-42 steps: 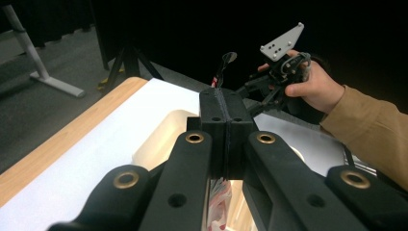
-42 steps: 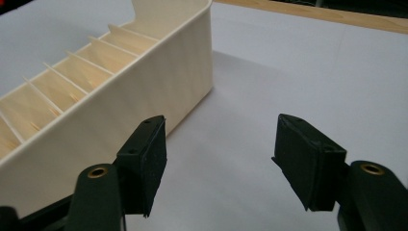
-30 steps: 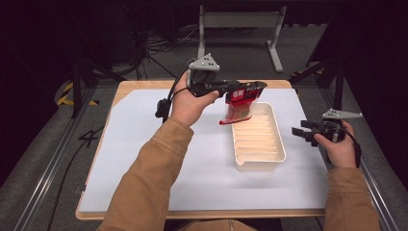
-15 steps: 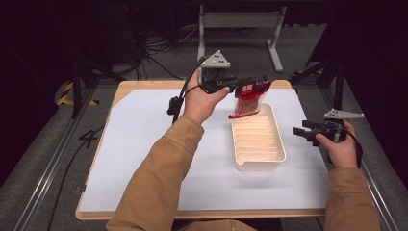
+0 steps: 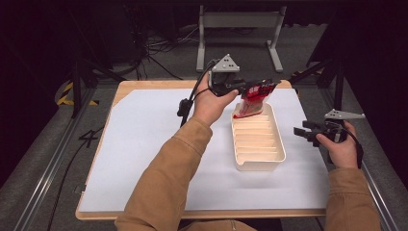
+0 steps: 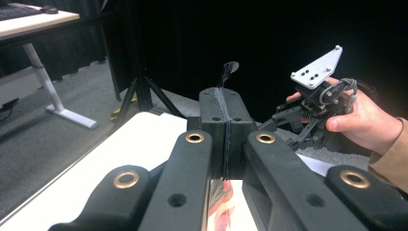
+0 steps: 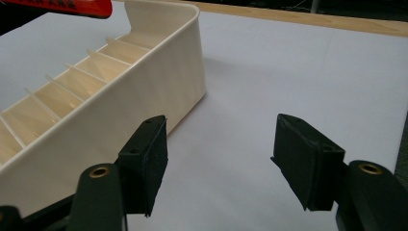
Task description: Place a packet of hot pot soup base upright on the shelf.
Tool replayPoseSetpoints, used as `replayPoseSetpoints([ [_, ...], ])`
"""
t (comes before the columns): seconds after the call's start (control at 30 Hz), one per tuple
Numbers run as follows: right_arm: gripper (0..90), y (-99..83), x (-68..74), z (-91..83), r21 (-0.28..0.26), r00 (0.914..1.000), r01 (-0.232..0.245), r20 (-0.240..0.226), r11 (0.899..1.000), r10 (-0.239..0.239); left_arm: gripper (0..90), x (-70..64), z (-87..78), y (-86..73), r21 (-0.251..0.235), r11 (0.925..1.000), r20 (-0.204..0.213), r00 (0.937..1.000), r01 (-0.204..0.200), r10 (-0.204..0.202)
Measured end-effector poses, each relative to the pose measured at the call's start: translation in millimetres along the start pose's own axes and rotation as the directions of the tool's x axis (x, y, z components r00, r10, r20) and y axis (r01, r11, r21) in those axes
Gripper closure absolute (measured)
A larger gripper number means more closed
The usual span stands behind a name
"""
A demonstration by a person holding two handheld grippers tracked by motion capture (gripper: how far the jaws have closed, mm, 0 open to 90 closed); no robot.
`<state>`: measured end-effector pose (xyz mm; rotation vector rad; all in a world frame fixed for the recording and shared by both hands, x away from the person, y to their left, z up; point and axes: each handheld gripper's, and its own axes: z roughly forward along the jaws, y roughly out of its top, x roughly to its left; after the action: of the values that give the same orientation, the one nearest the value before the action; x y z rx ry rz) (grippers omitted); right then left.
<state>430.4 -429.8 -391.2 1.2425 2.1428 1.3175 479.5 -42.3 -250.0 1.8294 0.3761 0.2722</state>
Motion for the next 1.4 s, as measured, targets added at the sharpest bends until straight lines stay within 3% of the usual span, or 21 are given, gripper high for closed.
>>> replayPoseSetpoints([
  [0.57, 36.8, -1.9, -1.3, 0.9, 0.003, 1.0000, -0.007, -0.005, 1.000, 0.007, 90.0, -0.6, 24.8, -15.9, 0.036, 0.9987, 0.061, 0.9975, -0.037, 0.035],
  [0.77, 36.7, -2.7, -1.5, 1.0, 0.005, 0.9999, -0.010, -0.008, 1.000, 0.010, 90.0, 2.4, 33.7, -23.0, 0.038, 0.9988, 0.087, 0.9958, -0.030, 0.027],
  [0.87, 36.8, -3.4, -2.2, 1.2, 0.006, 0.9999, -0.014, -0.008, 1.000, 0.014, 90.0, 2.3, 38.7, -25.8, 0.059, 0.9980, 0.088, 0.9959, -0.023, 0.018],
  [1.13, 36.8, -4.6, -2.9, 1.7, 0.008, 0.9998, -0.016, -0.008, 1.000, 0.016, 90.0, 2.9, 46.2, -29.0, 0.043, 0.9990, 0.100, 0.9949, -0.011, 0.007],
  [1.4, 36.7, -5.5, -2.9, 2.4, 0.012, 0.9998, -0.018, -0.007, 1.000, 0.018, 90.0, 3.8, 50.5, -28.0, 0.047, 0.9985, 0.090, 0.9956, -0.030, 0.026],
])
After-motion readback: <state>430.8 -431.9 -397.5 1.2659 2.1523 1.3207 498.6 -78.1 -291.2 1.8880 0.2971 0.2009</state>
